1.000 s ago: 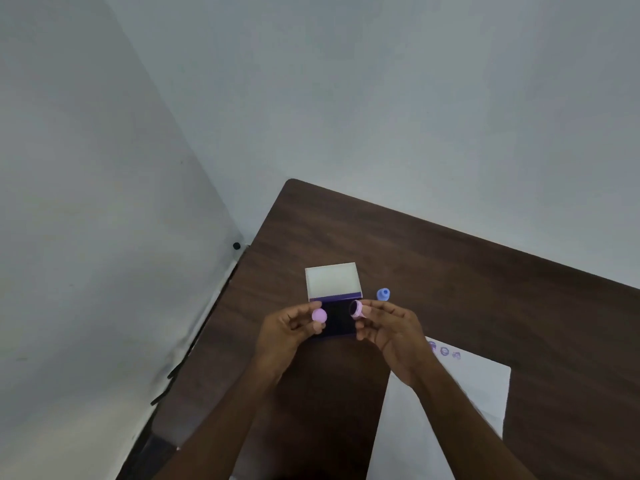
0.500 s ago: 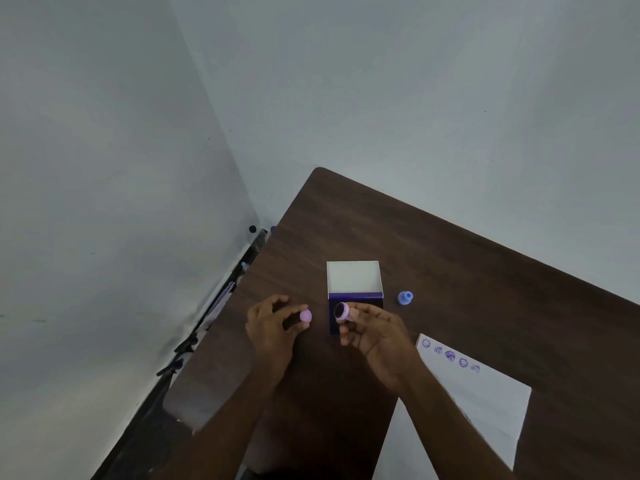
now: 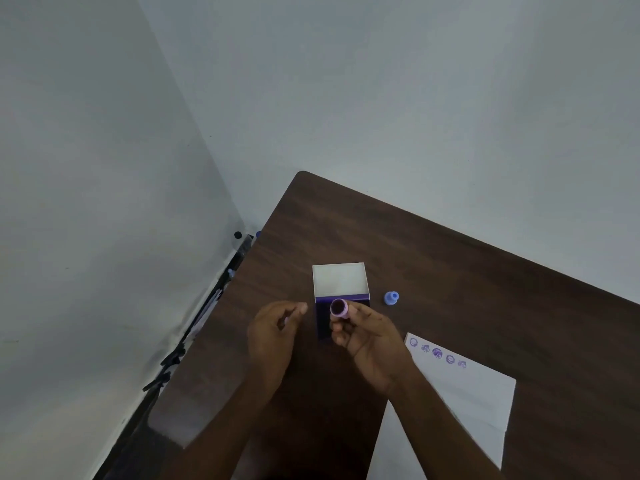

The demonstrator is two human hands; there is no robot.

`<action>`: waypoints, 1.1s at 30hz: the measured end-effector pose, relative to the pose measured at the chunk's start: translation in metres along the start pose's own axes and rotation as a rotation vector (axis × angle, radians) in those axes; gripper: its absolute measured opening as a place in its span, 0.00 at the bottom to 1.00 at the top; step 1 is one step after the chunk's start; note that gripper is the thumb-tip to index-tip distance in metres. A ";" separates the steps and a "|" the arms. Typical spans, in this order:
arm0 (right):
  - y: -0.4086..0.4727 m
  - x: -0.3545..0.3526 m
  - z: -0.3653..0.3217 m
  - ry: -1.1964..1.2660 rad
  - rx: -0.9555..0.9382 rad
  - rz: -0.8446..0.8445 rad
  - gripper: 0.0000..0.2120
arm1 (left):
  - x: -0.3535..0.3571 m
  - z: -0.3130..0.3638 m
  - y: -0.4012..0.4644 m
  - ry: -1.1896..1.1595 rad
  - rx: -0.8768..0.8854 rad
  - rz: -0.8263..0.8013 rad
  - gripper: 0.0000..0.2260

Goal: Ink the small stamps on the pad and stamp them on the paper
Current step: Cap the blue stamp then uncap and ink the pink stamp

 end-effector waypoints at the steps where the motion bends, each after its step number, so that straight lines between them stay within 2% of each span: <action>1: -0.001 0.001 0.000 0.045 0.003 -0.009 0.12 | -0.002 0.012 -0.002 -0.046 0.019 0.015 0.06; 4: -0.004 0.005 0.001 0.202 0.005 -0.061 0.12 | 0.002 0.042 -0.009 -0.127 0.009 -0.064 0.11; 6: -0.007 0.008 0.000 0.282 0.009 -0.099 0.15 | -0.001 0.066 -0.012 -0.140 0.134 -0.059 0.20; 8: -0.010 0.012 0.000 0.323 0.014 -0.123 0.15 | -0.004 0.080 -0.015 -0.104 0.250 -0.034 0.25; 11: -0.014 0.013 0.001 0.346 0.022 -0.133 0.13 | 0.007 0.074 -0.013 -0.103 0.162 -0.102 0.21; 15: -0.014 0.009 0.003 0.403 0.038 -0.157 0.16 | 0.023 0.055 -0.012 -0.028 0.039 -0.204 0.24; 18: -0.013 0.006 0.004 0.400 0.031 -0.153 0.17 | 0.035 0.050 -0.010 -0.131 -0.114 -0.351 0.31; 21: -0.011 0.005 0.005 0.428 0.035 -0.162 0.15 | 0.033 0.061 -0.011 -0.177 -0.025 -0.324 0.43; 24: -0.010 0.006 0.005 0.468 0.048 -0.169 0.16 | 0.023 0.072 -0.011 -0.152 0.044 -0.210 0.41; 27: -0.009 0.007 0.002 0.493 0.058 -0.180 0.17 | 0.016 0.083 -0.007 -0.095 0.155 -0.097 0.34; 29: -0.009 0.009 0.000 0.505 0.064 -0.202 0.17 | 0.014 0.087 -0.005 -0.096 0.183 -0.092 0.29; 33: -0.009 0.009 0.001 0.570 0.082 -0.240 0.22 | 0.015 0.086 -0.002 -0.091 0.201 -0.067 0.29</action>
Point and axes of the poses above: each hand's wrist, its own y-axis towards the middle knuckle, its own x-axis out of the palm, z = x × y, the point moved 6 cm from there along y, towards the middle knuckle, and after that the axes turned 11 degrees about x, right-handed, at the moved point
